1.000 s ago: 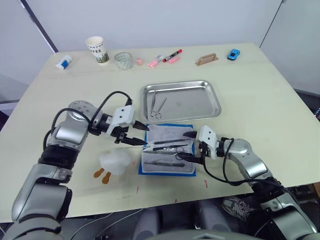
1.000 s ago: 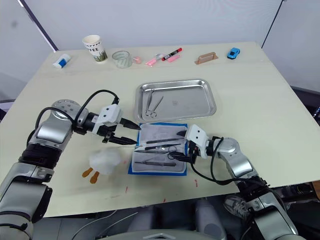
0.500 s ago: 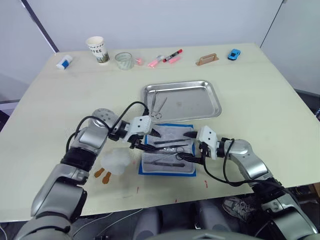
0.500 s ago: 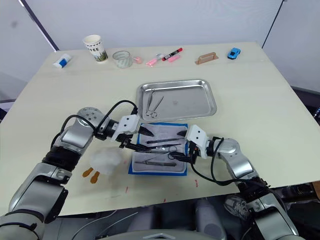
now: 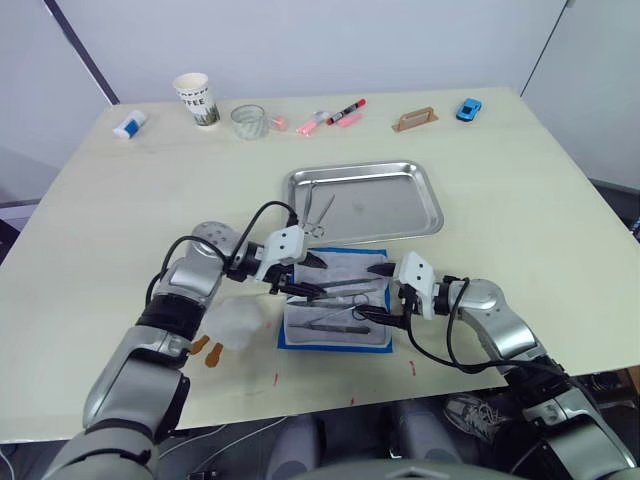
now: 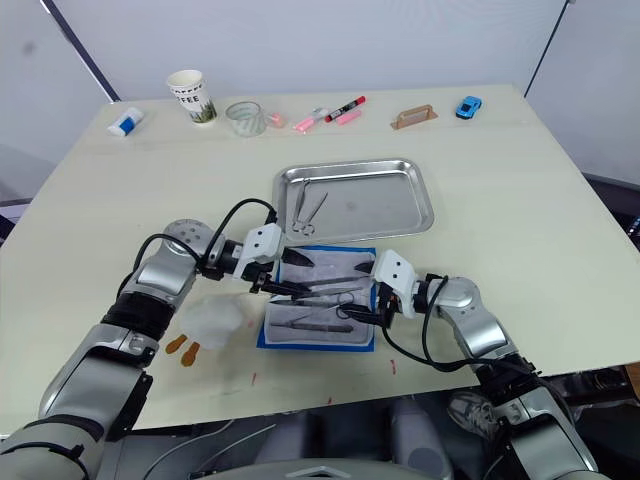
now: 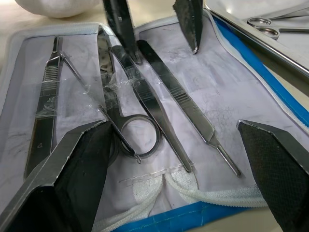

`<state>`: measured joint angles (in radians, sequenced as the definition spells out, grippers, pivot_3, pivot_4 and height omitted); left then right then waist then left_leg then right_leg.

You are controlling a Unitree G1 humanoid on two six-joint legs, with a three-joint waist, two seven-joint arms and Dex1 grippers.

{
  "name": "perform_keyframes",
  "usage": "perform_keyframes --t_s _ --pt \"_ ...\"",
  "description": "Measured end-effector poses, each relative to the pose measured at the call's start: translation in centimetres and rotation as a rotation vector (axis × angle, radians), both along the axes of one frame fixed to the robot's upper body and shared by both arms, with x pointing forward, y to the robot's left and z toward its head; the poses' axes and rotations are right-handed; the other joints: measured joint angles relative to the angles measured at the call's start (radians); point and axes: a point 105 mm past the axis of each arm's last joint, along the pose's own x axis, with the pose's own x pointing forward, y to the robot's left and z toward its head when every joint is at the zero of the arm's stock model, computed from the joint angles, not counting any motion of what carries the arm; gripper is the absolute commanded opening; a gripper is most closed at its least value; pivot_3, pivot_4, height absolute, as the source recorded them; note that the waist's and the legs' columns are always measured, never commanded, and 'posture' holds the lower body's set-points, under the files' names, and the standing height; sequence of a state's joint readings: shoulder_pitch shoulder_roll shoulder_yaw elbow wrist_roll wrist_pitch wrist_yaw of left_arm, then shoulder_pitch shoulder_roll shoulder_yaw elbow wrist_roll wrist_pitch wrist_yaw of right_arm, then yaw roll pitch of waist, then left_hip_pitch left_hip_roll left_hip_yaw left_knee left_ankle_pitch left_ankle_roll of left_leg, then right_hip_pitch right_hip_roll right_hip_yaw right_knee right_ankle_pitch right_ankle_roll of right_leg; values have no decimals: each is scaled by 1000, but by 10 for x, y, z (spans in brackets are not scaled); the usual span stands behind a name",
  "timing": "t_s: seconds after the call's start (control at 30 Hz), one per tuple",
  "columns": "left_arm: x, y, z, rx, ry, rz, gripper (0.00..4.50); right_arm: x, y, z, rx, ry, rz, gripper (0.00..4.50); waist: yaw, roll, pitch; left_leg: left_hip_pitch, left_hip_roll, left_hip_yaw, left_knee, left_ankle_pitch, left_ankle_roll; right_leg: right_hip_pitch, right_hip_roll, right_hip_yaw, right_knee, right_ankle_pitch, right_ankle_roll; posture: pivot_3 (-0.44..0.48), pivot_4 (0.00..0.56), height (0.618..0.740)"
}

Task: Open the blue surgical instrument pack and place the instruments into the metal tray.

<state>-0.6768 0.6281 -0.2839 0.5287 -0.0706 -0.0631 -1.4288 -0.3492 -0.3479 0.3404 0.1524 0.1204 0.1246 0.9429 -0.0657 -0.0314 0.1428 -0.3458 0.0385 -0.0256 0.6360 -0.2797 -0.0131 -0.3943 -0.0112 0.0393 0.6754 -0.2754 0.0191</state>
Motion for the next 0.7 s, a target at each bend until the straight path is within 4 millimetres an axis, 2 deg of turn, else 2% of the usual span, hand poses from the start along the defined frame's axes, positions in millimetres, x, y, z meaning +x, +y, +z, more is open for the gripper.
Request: perform_keyframes --t_s 0.23,0.33,0.47,0.7 --pt "1 -1 -2 2 -4 -15 2725 0 0 0 1 -1 -2 4500 0 0 0 0 0 0 0 0 0 0 0 0 0 0 0 0 150 740" --pt "0 -1 -2 3 4 -26 1882 -1 0 0 3 -4 -8 4500 0 0 0 0 0 0 0 0 0 0 0 0 0 0 0 0 150 740" --pt "-1 -1 -2 5 9 -34 41 -1 0 0 3 -5 -11 4500 0 0 0 0 0 0 0 0 0 0 0 0 0 0 0 0 150 740" --pt "-1 -1 -2 9 1 -38 41 -1 0 0 3 -5 -11 4500 0 0 0 0 0 0 0 0 0 0 0 0 0 0 0 0 150 740"
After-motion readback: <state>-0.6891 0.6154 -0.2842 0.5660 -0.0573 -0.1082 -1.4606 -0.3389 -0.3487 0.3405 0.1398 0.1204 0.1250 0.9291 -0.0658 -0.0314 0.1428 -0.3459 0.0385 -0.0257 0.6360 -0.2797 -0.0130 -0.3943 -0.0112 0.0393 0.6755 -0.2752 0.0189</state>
